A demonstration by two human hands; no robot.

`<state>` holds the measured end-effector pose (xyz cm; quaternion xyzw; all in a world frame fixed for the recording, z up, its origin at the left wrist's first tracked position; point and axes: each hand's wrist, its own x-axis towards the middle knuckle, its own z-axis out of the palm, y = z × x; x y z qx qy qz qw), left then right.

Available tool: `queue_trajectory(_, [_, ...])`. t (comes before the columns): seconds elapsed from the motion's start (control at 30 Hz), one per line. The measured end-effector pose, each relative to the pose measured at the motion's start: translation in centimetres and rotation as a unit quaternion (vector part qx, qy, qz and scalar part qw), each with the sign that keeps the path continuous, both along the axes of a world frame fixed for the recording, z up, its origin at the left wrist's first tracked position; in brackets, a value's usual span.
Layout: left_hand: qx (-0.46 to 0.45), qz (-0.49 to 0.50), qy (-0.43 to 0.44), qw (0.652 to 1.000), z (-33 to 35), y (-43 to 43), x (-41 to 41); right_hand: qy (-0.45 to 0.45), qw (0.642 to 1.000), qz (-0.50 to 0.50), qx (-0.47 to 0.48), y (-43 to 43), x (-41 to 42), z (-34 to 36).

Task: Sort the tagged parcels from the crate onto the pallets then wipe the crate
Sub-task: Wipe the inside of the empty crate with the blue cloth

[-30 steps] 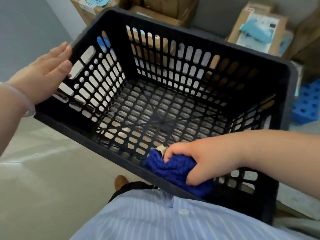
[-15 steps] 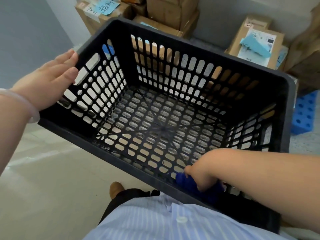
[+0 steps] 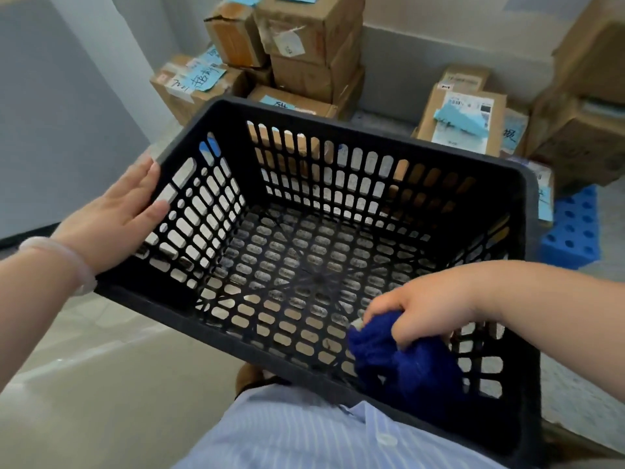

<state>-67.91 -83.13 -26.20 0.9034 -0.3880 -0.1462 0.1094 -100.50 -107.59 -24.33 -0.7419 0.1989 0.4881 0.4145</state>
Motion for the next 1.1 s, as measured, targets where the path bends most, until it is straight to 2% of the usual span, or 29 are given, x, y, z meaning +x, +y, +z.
queue_trajectory(0.13, [0.022, -0.034, -0.013, 0.999, 0.2, 0.3, 0.4, -0.069, 0.989, -0.081, -0.101, -0.1, 2.7, -2.0])
queue_trajectory(0.27, [-0.019, -0.041, -0.055, 0.997, 1.2, -0.4, 1.0, -0.144, 0.964, -0.097, -0.201, 1.1, 6.2, -5.4])
queue_trajectory(0.43, [-0.018, -0.074, -0.044, 0.996, 0.8, -1.9, 3.1, -0.223, 0.927, -0.194, -0.23, 0.4, 13.5, -8.4])
queue_trajectory(0.57, [-0.037, -0.083, -0.038, 0.995, -0.1, -2.0, 3.3, -0.331, 0.876, -0.259, -0.237, 0.6, 20.0, -10.8])
queue_trajectory(0.67, [-0.044, -0.094, -0.033, 0.994, -0.2, -2.0, 3.6, -0.366, 0.873, -0.192, -0.258, 1.9, 24.2, -13.8])
queue_trajectory(0.77, [-0.057, -0.109, -0.031, 0.992, -0.6, -1.9, 3.8, -0.294, 0.903, -0.061, -0.308, 3.5, 26.7, -18.6])
queue_trajectory(0.83, [-0.065, -0.109, -0.022, 0.992, -0.7, -1.8, 3.9, -0.287, 0.904, -0.059, -0.311, 4.4, 27.0, -20.9])
queue_trajectory(0.97, [-0.073, -0.127, -0.02, 0.989, -0.7, -1.8, 3.9, -0.379, 0.882, -0.103, -0.261, 4.8, 25.8, -21.7])
queue_trajectory(1.1, [-0.068, -0.126, -0.029, 0.989, -0.8, -1.8, 3.9, -0.411, 0.888, -0.016, -0.205, 8.1, 24.1, -21.0])
